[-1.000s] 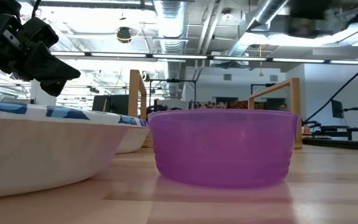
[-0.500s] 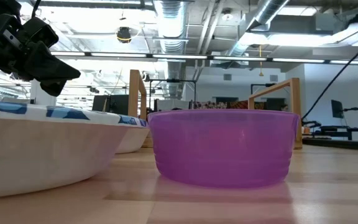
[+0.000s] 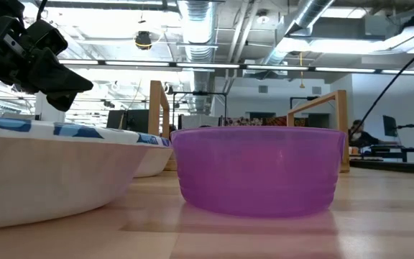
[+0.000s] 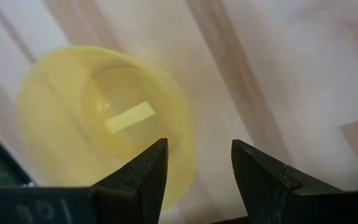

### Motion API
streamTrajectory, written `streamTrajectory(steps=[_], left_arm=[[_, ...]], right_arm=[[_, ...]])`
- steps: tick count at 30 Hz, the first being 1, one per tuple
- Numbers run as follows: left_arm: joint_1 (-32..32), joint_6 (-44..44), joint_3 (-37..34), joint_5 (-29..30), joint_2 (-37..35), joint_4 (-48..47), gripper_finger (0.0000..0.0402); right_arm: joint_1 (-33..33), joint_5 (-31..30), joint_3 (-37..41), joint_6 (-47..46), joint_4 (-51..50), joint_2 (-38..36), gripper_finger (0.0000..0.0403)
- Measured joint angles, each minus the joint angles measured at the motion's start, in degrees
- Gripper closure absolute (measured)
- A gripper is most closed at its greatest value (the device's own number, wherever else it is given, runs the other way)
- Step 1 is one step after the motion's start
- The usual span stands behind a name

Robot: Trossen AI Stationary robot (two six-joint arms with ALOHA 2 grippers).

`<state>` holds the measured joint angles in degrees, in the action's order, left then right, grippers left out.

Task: Place and stack bowls onto a shelf
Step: Stack the yellow transparent bowl on top of the orange transparent bowl on the shelf

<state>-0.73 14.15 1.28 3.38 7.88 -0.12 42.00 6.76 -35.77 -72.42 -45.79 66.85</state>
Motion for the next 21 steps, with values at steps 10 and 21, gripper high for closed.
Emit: streamTrajectory(steps=[10,21], left_arm=[[0.0,0.0,0.0,0.0,0.0,0.0,0.0402],[0.0,0.0,0.0,0.0,0.0,0.0,0.0401]], right_arm=[[0.0,0.0,0.8,0.8,2.2,0.0,0.0201],[-0.1,1.6,0.7,-1.3,3.5,4.7,0.0226]])
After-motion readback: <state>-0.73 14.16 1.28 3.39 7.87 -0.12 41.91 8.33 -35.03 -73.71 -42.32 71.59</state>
